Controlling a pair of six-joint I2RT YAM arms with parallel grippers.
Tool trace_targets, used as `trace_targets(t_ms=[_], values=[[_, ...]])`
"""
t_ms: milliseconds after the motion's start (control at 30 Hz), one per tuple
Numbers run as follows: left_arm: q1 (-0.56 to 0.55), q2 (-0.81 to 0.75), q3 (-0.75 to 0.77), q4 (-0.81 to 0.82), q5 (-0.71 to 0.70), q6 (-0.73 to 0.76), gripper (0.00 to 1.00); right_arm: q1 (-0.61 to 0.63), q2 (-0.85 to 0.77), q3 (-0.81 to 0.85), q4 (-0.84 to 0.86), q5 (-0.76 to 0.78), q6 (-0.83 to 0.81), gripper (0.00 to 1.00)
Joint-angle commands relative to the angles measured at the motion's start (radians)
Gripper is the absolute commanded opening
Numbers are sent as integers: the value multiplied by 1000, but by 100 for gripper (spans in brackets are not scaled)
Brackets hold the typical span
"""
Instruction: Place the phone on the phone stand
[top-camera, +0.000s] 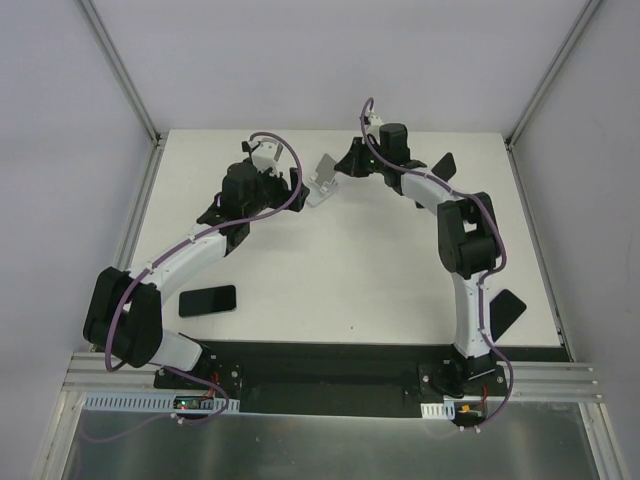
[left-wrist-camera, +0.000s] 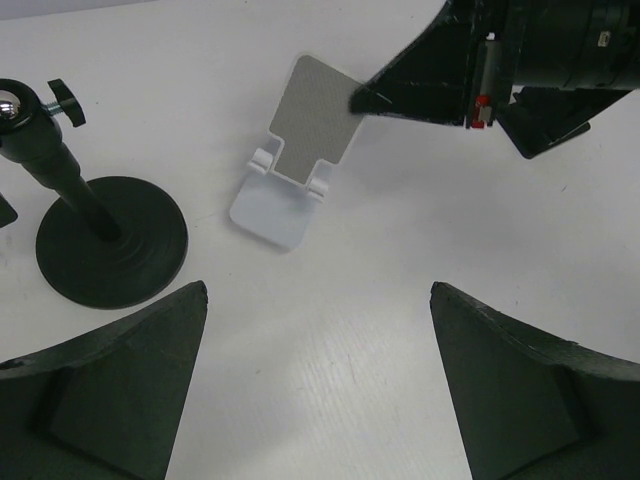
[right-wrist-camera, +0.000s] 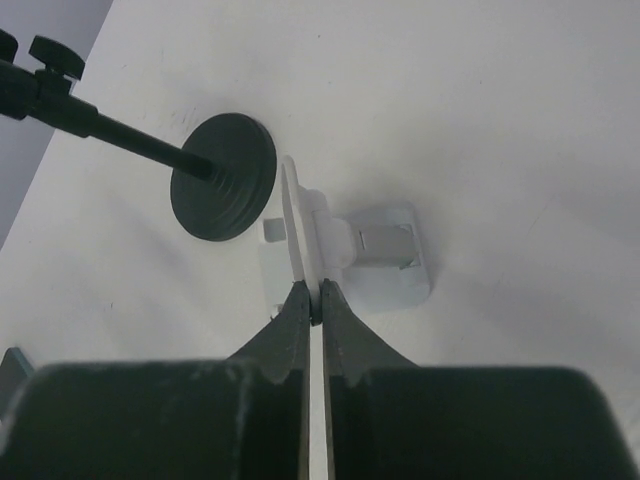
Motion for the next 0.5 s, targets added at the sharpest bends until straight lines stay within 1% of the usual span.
trace_targets(t_ms=[0, 67, 100, 133, 167, 200, 267, 300, 333, 367, 400, 433, 467], values=[[12, -51, -9, 49, -8, 18, 92, 38, -228, -194, 72, 74, -30, 1], [13, -56, -10, 49, -10, 18, 92, 48, -311, -294, 88, 163, -40, 1], [15, -57, -12, 49, -10, 17, 92, 58, -404, -392, 98, 194, -44, 1], [15, -59, -13, 49, -10, 17, 92, 60, -452, -457, 106, 234, -42, 1], [16, -64, -15, 51, -10, 17, 92, 63, -503, -510, 112, 308, -34, 1], [18, -67, -18, 51, -10, 15, 92, 69, -596, -619, 120, 343, -30, 1], [19, -74, -21, 51, -7, 13, 92, 69, -684, -710, 117, 428, -22, 1], [19, -74, -24, 52, -8, 12, 92, 69, -771, -759, 108, 461, -16, 1], [21, -79, -25, 52, -4, 12, 92, 69, -814, -835, 95, 496, -16, 1], [21, -85, -29, 54, -2, 9, 92, 69, -860, -879, 80, 591, -16, 1], [21, -85, -32, 56, 0, 9, 92, 60, -946, -914, 53, 634, -11, 1], [22, -88, -35, 56, 1, 6, 92, 54, -989, -986, 43, 671, -5, 1], [22, -91, -35, 57, 4, 6, 92, 39, -1029, -1015, 40, 715, 4, 1]])
